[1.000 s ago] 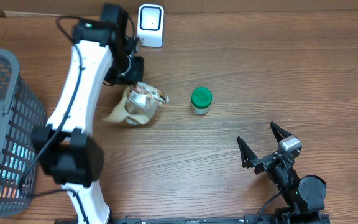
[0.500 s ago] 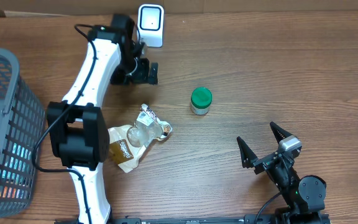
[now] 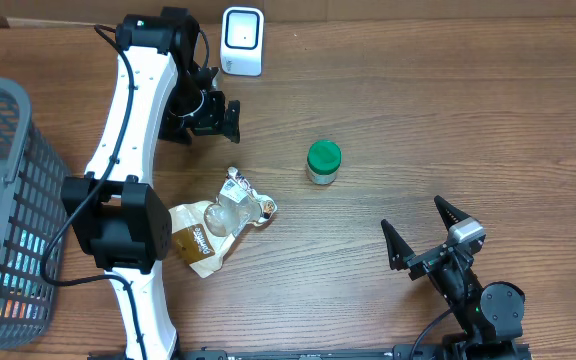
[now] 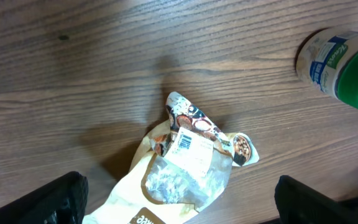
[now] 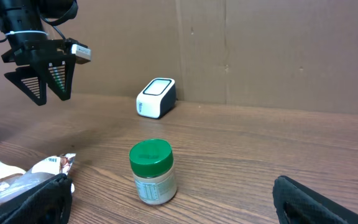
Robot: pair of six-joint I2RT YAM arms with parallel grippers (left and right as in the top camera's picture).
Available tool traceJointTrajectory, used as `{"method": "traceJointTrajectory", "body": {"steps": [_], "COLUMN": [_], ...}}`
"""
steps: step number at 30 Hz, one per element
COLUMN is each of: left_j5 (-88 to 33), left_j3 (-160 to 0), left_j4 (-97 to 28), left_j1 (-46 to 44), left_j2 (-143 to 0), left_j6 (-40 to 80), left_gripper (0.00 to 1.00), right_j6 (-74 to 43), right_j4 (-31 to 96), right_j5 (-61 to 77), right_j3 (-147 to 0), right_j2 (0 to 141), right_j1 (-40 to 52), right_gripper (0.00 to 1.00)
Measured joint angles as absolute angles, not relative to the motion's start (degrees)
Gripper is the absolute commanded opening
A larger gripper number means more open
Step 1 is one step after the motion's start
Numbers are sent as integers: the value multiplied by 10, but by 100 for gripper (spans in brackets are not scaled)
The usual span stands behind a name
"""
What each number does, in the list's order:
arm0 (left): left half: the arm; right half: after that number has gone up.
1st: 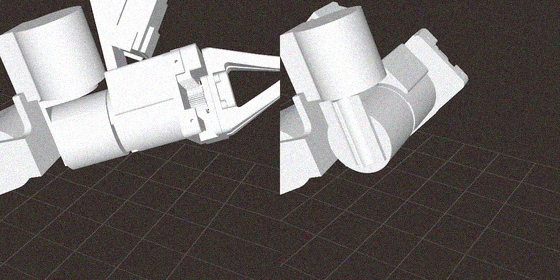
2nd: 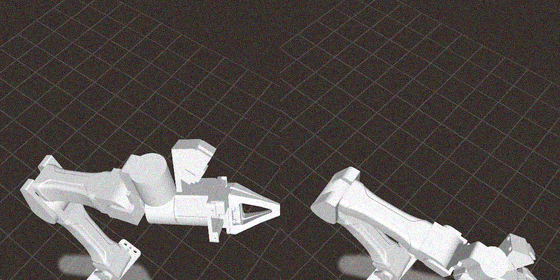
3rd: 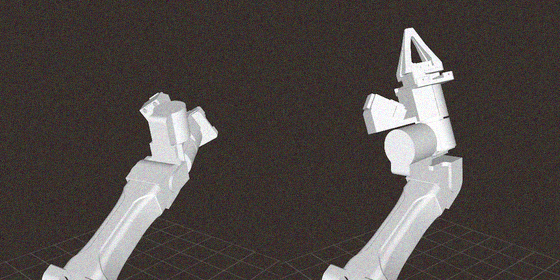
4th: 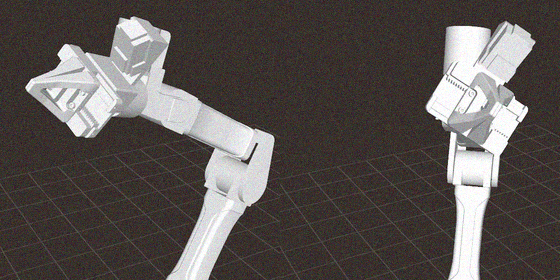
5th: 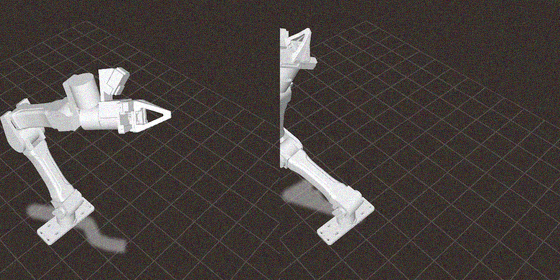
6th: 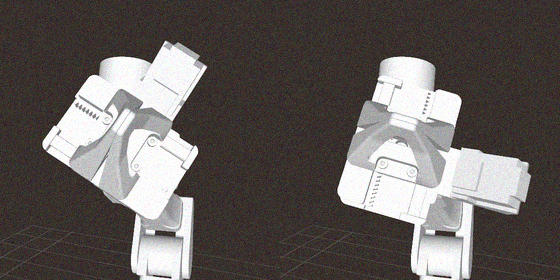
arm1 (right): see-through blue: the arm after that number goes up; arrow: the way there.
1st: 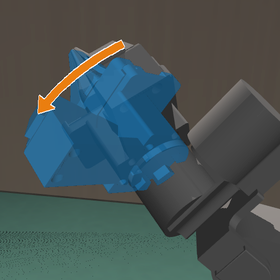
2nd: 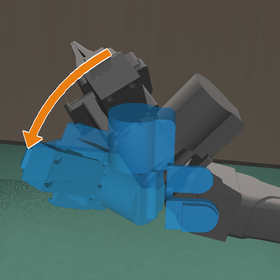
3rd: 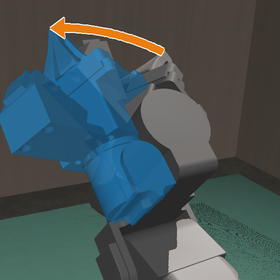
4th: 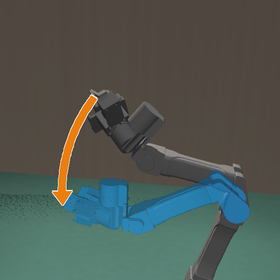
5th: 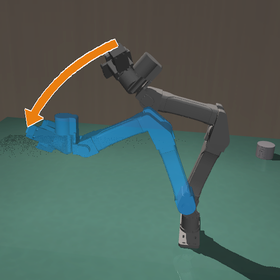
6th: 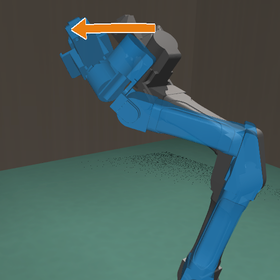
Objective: Scan the item barcode
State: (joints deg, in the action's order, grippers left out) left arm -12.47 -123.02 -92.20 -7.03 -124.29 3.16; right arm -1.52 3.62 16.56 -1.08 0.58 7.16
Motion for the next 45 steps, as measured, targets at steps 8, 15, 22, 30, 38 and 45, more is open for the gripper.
{"method": "traceJointTrajectory", "body": {"steps": [8,15,22,30,38,45], "left_j5": [-112,-35,-17,-64,-92,-95], "left_j3": [-1230,-1182,-896,-704,-701,-700], "left_j4": [-920,-921,-737,-575,-561,-558], "left_j1": [-70,-97,-139,-130,-130,-131], "left_j2": [-1169,-1000,-889,-907,-950,-957], "left_j6": [44,96,154,177,179,179], "left_gripper": [92,91,95,22,4,4], "right_j6": [-15,-15,-15,-15,-15,-15], "right_j4": [36,36,36,36,36,36], "right_j5": [165,166,166,166,166,166], "right_j3": [-11,-11,-11,-11,-11,-11], "right_j2": [6,6,6,6,6,6], "right_j1": [72,72,72,72,72,72], "right_gripper": [100,100,100,100,100,100]}}
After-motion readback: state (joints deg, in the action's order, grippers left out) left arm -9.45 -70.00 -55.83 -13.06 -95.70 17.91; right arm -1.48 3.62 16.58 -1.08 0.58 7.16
